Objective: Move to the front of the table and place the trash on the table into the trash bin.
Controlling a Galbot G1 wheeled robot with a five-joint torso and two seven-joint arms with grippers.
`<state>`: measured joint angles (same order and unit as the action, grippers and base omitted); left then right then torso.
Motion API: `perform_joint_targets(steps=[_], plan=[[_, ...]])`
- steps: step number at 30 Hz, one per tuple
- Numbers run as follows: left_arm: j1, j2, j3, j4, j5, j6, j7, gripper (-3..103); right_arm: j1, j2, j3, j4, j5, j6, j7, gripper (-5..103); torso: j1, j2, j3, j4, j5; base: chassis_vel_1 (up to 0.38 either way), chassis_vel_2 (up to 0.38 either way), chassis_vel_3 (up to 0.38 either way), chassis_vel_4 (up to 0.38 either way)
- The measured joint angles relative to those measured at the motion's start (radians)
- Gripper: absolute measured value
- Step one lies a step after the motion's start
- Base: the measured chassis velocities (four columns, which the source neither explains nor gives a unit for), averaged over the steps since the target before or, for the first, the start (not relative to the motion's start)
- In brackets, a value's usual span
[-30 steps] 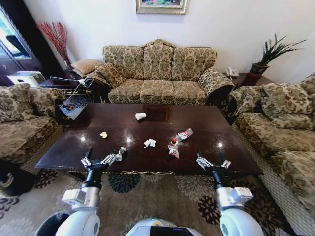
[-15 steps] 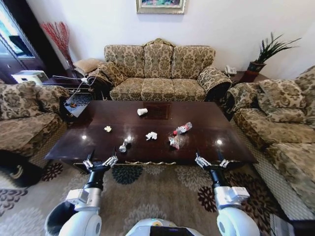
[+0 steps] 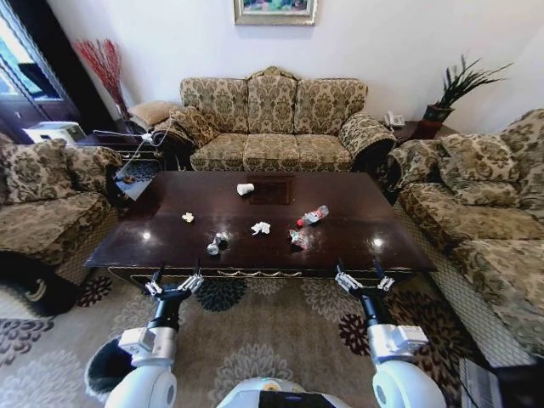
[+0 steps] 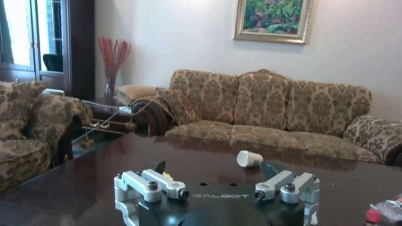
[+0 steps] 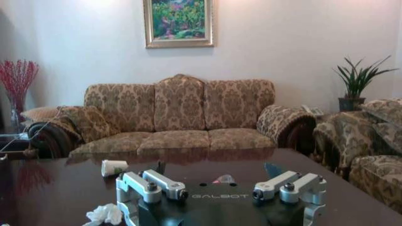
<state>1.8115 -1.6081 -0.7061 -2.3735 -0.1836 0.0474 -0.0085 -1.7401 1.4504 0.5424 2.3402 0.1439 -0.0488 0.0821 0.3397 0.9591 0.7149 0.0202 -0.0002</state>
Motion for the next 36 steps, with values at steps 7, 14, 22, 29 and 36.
perform_joint_targets(steps=[7,14,22,29,36], plan=[[-0.006,0.0,0.006,0.009,0.0,0.005,0.0,100,-0.003,-0.003,0.002,-0.002,0.005,0.0,0.0,100,-0.001,0.0,0.0,0.0,0.0003,0.122,0.094,-0.113,-0.089],[-0.009,0.0,0.006,0.022,0.0,0.008,0.0,100,-0.008,-0.001,0.0,-0.005,0.006,0.001,0.001,100,-0.001,0.0,0.0,0.0,0.0002,0.235,0.205,-0.209,-0.234],[-0.016,0.009,-0.029,0.045,-0.012,0.016,-0.001,100,-0.009,0.012,-0.036,-0.011,0.006,0.05,0.001,100,-0.001,0.0,0.0,-0.0001,-0.0007,0.267,0.266,-0.258,-0.263],[-0.021,0.093,-0.189,0.109,-0.129,0.053,-0.019,100,-0.003,0.006,-0.068,-0.009,0.004,0.054,0.001,100,-0.001,0.0,0.0,0.0,-0.0002,0.08,0.079,-0.064,-0.056],[0.017,0.254,-0.392,0.236,-0.256,0.084,-0.01,100,0.013,-0.02,-0.063,0.02,0.004,0.083,0.016,100,-0.001,0.0,0.0,-0.0001,0.0005,-0.069,-0.037,0.038,0.019]])
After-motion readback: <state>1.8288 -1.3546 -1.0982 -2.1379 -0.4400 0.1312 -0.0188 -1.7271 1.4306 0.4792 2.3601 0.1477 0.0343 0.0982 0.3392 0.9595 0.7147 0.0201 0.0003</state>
